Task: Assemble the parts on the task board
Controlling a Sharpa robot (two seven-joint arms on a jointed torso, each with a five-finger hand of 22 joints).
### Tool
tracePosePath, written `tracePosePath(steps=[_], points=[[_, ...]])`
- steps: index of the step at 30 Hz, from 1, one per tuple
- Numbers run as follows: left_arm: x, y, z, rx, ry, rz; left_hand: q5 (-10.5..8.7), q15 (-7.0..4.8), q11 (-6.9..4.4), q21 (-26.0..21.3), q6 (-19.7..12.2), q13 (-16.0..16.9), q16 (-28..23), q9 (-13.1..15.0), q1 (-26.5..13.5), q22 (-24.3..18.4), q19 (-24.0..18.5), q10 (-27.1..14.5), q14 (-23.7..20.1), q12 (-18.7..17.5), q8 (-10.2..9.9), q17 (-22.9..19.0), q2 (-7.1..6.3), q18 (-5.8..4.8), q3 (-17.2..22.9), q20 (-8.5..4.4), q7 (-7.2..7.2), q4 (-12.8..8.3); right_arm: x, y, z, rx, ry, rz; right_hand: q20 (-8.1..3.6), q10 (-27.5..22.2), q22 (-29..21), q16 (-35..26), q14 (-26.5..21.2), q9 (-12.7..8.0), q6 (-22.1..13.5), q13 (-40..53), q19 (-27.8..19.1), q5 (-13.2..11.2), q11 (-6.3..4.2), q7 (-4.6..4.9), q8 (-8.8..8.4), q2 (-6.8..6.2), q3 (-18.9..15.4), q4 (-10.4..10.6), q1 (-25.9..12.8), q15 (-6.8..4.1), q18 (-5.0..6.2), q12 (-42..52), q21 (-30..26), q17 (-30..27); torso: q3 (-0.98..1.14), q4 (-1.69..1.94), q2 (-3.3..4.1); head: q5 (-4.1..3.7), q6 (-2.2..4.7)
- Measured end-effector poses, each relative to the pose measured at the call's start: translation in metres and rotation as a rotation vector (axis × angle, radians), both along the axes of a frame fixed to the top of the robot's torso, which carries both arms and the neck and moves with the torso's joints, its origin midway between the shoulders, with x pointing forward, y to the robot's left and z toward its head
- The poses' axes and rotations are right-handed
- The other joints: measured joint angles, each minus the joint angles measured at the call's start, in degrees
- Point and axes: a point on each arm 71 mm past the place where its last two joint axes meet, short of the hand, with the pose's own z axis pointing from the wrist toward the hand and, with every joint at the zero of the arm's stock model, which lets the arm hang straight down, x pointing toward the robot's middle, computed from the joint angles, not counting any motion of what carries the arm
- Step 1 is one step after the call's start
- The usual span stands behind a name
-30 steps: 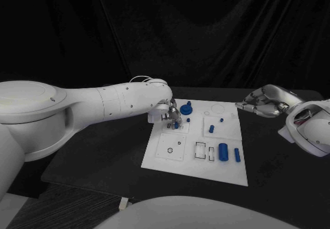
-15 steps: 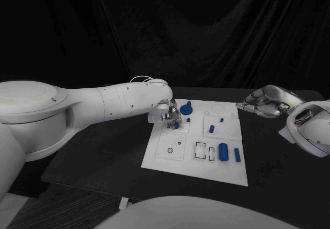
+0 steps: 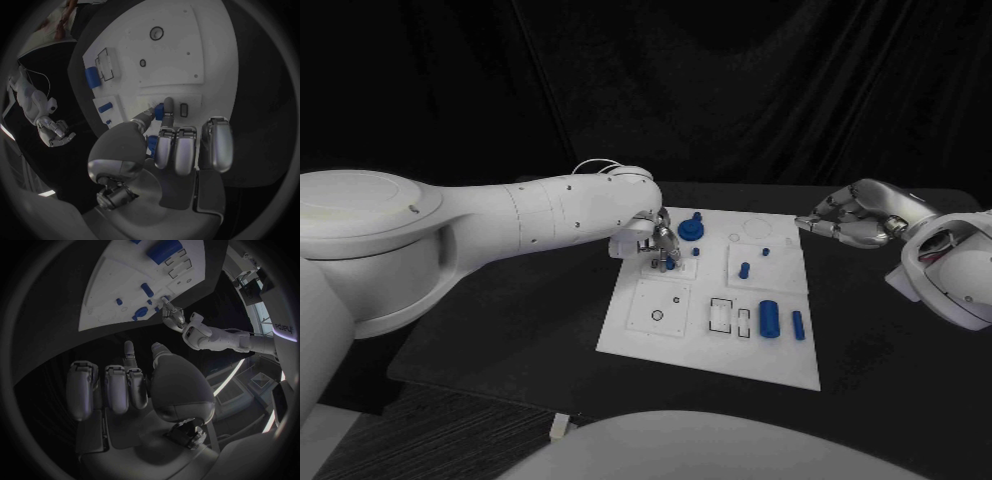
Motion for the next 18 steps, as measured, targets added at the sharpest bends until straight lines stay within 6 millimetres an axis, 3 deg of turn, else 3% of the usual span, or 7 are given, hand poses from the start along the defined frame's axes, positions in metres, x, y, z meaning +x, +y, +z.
tracePosePath(steps=[4,9,11,12,17,18], points=[[0.0004,0.0003,-0.0008,0.006,-0.002,-0.002,-1.59,0.00,0.01,0.00,0.01,0.00,0.00,0.57,-0.60,0.00,0.00,0.00,0.00,0.00,0.34,0.00,-0.59,0.00,0.46,0.00,0.00,0.46,-0.0002,0.0001,-0.0005,-0.001,0.003,0.001,0.00,0.00,0.00,0.00,0.00,0.00,0.00,0.00,0.00,0.00,0.00,0.00,0.00,0.00,0.00,0.00,0.00,0.00,0.00,0.00,0.00,0.00,-0.02,0.00,0.01,0.04,0.00],[0.0008,0.0005,-0.0016,0.011,-0.001,-0.004,-1.60,0.00,0.09,0.00,0.02,0.00,0.00,1.48,-0.61,0.00,0.00,0.08,0.00,0.00,0.79,0.00,-0.59,0.00,-0.41,0.00,0.00,1.34,-0.0003,0.0002,-0.0009,-0.002,0.005,0.002,0.00,0.00,0.00,0.00,0.00,0.00,0.00,0.00,0.00,0.00,0.00,0.00,0.00,0.00,0.00,0.00,0.00,0.00,0.00,0.00,0.00,0.00,-0.08,0.01,0.02,0.05,0.00],[0.0009,0.0008,-0.0019,0.012,-0.001,-0.004,-2.76,0.23,0.09,0.00,0.03,0.00,0.00,1.72,-1.61,0.00,0.00,0.09,0.22,0.00,1.11,0.00,-1.56,0.00,-0.42,0.00,0.00,1.36,-0.0004,0.0002,-0.0010,-0.003,0.006,0.002,0.00,0.00,0.00,0.00,0.00,0.00,0.00,0.00,0.00,0.00,0.00,0.00,0.00,0.00,0.00,0.00,0.00,0.00,0.00,0.00,0.00,0.00,-0.08,0.01,0.03,0.05,0.00],[0.0009,0.0009,-0.0022,0.013,0.000,-0.004,-3.37,0.19,0.09,-0.01,0.03,0.00,0.00,1.74,-1.62,0.00,0.00,0.09,0.19,0.00,1.15,0.00,-1.54,0.01,-1.29,0.00,0.00,2.83,-0.0004,0.0001,-0.0011,-0.003,0.007,0.002,0.00,0.00,0.00,0.00,0.00,0.00,0.00,0.00,0.00,0.00,0.00,0.00,0.00,0.00,0.00,0.00,0.00,0.00,0.00,0.00,-0.01,0.00,-0.08,0.01,0.03,0.05,0.00],[0.0012,0.0008,-0.0026,0.015,0.000,-0.005,-4.08,0.19,0.10,-0.01,0.05,0.00,0.00,2.40,-1.63,0.00,0.00,0.09,0.19,0.00,1.23,0.00,-1.55,0.00,-1.45,0.00,0.00,3.01,-0.0005,0.0001,-0.0015,-0.004,0.009,0.002,0.00,0.00,0.00,0.00,0.00,0.00,0.00,0.00,0.00,0.00,0.00,0.00,0.00,0.00,0.00,0.00,0.00,0.00,0.00,0.00,-0.39,0.00,-0.08,0.01,0.02,0.04,0.00],[0.0011,0.0009,-0.0028,0.016,0.001,-0.005,-4.74,0.19,0.10,-0.02,0.05,0.00,0.00,3.01,-2.16,0.00,0.00,0.09,0.19,0.00,1.23,0.00,-2.07,0.01,-1.45,0.00,0.00,3.01,-0.0005,0.0002,-0.0016,-0.004,0.009,0.002,0.00,0.00,0.00,0.00,0.00,0.00,0.00,0.00,0.00,0.00,0.00,0.00,0.00,0.00,0.00,0.00,0.00,0.00,0.01,0.00,-0.39,0.00,-0.07,0.01,0.02,0.07,0.00]])
